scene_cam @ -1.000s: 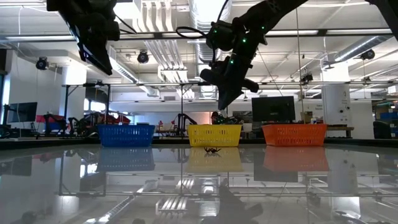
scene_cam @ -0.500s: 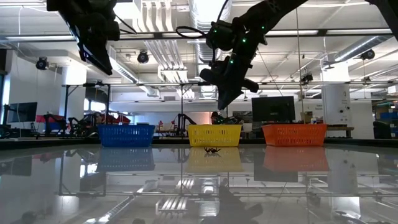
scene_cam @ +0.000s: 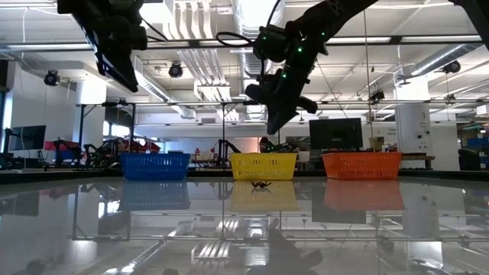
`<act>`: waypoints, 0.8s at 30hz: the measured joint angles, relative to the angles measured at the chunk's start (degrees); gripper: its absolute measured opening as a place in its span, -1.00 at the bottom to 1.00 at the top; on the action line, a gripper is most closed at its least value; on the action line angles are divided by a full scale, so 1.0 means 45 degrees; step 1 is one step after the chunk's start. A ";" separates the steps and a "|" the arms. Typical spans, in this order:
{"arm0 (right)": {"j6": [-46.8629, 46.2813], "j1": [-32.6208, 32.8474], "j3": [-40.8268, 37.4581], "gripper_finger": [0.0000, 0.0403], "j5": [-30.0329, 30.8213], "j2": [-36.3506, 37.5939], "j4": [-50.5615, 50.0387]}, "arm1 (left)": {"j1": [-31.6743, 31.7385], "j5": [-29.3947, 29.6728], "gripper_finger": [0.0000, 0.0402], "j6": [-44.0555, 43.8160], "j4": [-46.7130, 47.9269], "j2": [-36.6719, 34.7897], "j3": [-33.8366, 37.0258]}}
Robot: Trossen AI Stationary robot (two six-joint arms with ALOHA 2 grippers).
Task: Sort Halloween decoration
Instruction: Put the white skeleton toy into the yellow basket
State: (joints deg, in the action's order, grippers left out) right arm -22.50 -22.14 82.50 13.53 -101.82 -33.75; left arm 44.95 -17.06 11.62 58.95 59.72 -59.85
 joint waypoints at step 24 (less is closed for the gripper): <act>-0.0134 -0.0003 0.0005 -0.94 -0.0022 0.0005 0.0042 | 0.0000 0.0000 -0.38 -0.0034 0.0002 0.0000 -0.0002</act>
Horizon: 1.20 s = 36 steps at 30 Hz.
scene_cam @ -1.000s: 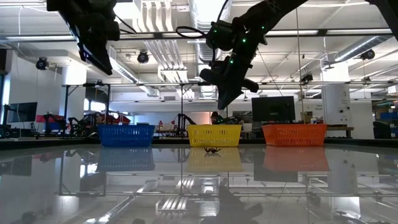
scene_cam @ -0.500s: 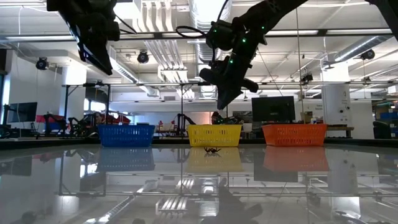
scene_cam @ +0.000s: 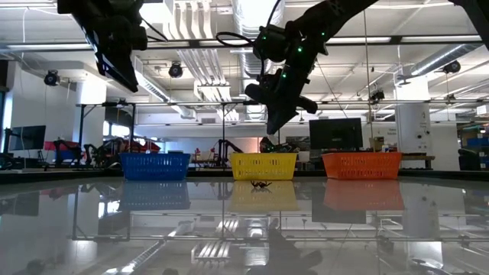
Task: Sort Halloween decoration
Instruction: Put the white skeleton toy into the yellow basket
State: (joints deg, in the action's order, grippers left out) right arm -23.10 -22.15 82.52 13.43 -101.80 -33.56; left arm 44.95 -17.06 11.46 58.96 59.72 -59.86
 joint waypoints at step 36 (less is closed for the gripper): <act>-0.0359 -0.0194 0.0000 -0.80 -0.0187 -0.0238 -0.0102 | 0.0000 0.0005 -0.38 -0.0005 0.0005 0.0000 0.0000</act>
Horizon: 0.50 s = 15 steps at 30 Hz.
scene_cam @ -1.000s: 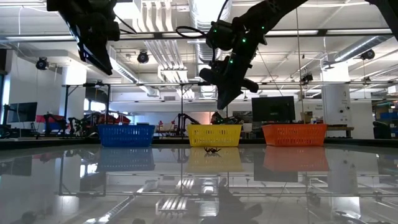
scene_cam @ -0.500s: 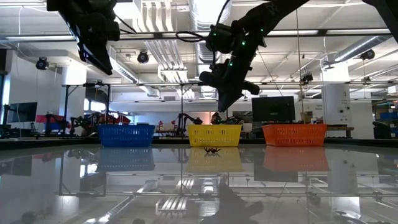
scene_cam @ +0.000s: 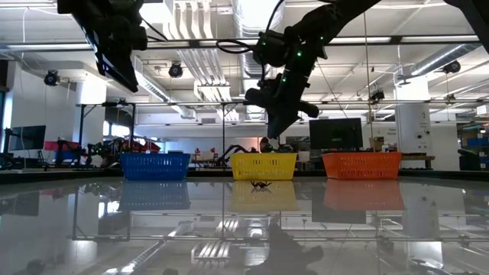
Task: Sort Halloween decoration
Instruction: Put the white skeleton toy into the yellow basket, then put the black spider toy into the blue basket
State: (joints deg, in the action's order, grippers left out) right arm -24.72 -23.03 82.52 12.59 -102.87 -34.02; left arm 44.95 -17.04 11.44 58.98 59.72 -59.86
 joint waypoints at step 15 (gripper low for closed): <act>0.1180 -0.0168 0.0000 -0.66 -0.0129 -0.0005 0.0070 | 0.0000 0.0000 -0.38 0.0000 -0.0010 0.0000 0.0000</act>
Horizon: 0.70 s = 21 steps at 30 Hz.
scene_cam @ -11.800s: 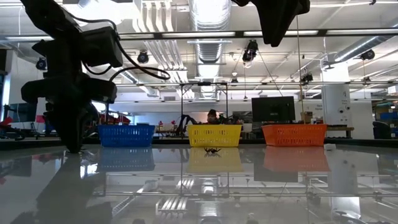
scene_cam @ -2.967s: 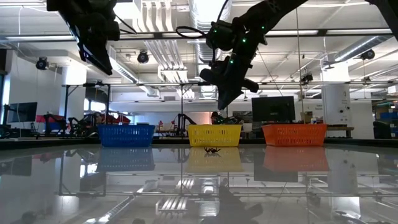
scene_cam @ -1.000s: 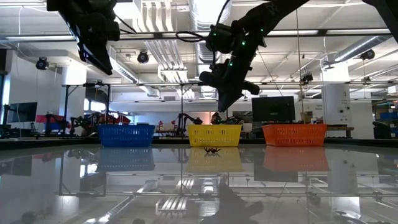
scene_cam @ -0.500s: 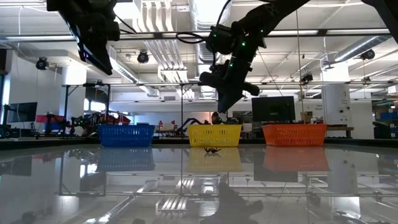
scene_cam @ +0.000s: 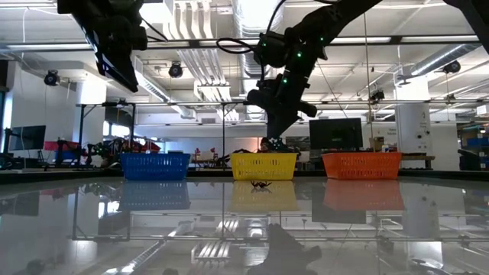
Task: Sort Halloween decoration
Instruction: Put the black spider toy into the blue basket
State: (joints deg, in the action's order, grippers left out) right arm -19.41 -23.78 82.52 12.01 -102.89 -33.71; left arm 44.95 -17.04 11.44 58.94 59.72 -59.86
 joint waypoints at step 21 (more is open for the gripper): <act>-0.0007 -0.0026 0.0102 -0.76 0.0000 0.0005 0.0044 | 0.0000 0.0000 -0.38 -0.0330 -0.0081 0.0000 0.0000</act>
State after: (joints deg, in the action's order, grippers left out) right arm -19.44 -23.90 82.98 12.01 -102.87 -33.51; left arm 44.95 -17.04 9.96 58.57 59.72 -59.86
